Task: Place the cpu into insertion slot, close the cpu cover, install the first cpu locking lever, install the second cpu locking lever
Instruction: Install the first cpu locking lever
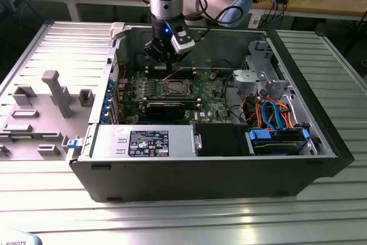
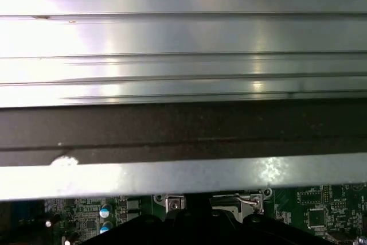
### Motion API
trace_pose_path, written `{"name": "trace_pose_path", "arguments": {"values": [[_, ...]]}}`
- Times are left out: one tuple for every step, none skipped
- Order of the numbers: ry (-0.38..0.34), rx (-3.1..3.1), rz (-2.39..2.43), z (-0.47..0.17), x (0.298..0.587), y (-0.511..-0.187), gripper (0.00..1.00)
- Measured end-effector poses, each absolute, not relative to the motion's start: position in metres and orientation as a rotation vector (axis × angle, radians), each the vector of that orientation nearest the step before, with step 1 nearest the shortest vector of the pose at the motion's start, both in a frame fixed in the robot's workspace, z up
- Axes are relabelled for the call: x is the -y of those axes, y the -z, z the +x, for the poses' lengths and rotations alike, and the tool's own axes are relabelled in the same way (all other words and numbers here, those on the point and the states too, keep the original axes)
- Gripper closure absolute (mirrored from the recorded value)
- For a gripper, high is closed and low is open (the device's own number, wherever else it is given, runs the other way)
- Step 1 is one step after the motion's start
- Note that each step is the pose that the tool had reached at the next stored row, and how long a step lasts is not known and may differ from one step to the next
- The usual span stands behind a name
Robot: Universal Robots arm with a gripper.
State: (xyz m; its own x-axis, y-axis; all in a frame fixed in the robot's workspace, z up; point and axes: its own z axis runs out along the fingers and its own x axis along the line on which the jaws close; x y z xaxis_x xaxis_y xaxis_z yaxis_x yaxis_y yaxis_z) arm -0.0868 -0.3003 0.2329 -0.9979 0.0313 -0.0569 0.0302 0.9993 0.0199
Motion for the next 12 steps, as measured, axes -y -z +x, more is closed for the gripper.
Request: {"name": "trace_pose_path", "arguments": {"values": [[-0.029,-3.084,0.046,-0.086,0.3,-0.232,0.89],[-0.029,-3.084,0.044,-0.085,0.299,-0.231,0.89],[-0.029,-3.084,0.043,-0.085,0.299,-0.231,0.89],[-0.029,-3.084,0.039,-0.084,0.298,-0.23,0.89],[-0.029,-3.084,0.036,-0.083,0.298,-0.23,0.89],[-0.029,-3.084,0.032,-0.082,0.298,-0.229,0.89],[-0.03,-3.084,0.024,-0.081,0.298,-0.229,0.89],[-0.03,-3.084,0.016,-0.08,0.298,-0.228,0.89],[-0.03,-3.085,0.011,-0.079,0.298,-0.228,0.89],[-0.029,-3.085,0.009,-0.078,0.298,-0.227,0.89],[-0.029,-3.085,0.008,-0.076,0.297,-0.227,0.89],[-0.028,-3.085,0.008,-0.074,0.297,-0.227,0.89]]}}
